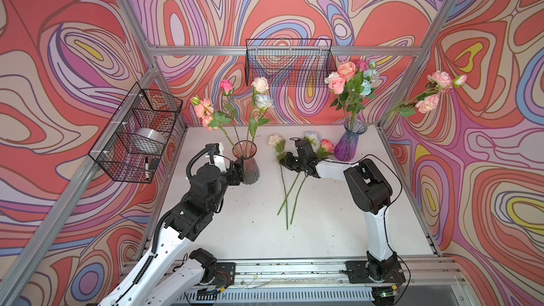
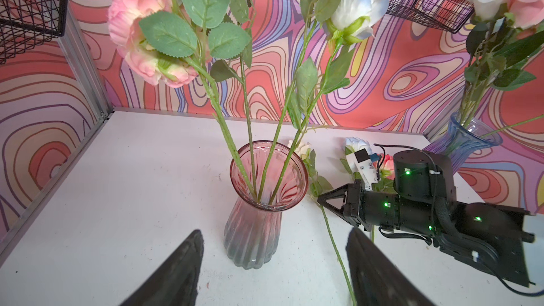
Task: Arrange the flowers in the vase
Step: 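Close the right gripper on the pale pink-white rose stem, then lift the pale pink-white rose high above the pink vase with the right gripper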
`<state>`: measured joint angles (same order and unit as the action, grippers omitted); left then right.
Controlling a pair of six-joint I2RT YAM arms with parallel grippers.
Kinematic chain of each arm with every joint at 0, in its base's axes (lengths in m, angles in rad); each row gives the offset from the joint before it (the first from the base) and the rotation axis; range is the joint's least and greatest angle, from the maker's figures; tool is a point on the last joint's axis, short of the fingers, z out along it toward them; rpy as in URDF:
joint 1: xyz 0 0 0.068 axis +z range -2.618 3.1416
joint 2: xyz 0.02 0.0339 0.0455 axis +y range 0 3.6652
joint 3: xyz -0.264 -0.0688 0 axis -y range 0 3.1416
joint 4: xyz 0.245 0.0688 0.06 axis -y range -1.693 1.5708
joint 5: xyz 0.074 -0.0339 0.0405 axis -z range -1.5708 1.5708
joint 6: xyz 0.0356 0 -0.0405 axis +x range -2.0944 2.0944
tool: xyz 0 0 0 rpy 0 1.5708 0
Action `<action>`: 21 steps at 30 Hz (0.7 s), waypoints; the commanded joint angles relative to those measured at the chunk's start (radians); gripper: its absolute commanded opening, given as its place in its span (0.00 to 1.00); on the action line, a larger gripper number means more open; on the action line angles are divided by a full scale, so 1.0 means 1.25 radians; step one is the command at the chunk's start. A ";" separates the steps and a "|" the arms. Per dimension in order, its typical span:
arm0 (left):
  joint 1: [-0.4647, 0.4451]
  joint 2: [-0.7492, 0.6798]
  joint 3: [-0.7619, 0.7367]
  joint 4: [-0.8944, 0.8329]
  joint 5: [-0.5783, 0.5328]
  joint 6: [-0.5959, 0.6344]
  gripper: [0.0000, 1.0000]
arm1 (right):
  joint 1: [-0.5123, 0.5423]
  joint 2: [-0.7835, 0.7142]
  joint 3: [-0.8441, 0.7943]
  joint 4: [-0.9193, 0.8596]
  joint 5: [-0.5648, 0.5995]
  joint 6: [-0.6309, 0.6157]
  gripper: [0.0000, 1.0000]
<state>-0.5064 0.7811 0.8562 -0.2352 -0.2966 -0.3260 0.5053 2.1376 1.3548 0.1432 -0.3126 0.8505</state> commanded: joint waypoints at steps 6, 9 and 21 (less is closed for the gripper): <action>0.021 0.007 -0.007 0.021 0.033 -0.025 0.76 | 0.001 -0.145 -0.090 0.091 -0.002 -0.005 0.00; 0.023 0.008 -0.009 0.021 0.029 -0.026 0.76 | 0.001 -0.191 -0.118 0.111 -0.011 -0.006 0.00; 0.029 -0.011 -0.020 0.031 0.003 -0.022 0.76 | 0.050 -0.460 -0.266 0.227 0.049 -0.107 0.00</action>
<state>-0.4774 0.7841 0.8436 -0.2272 -0.2699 -0.3454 0.5400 1.6222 1.0454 0.3779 -0.2920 0.7971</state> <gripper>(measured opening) 0.757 0.049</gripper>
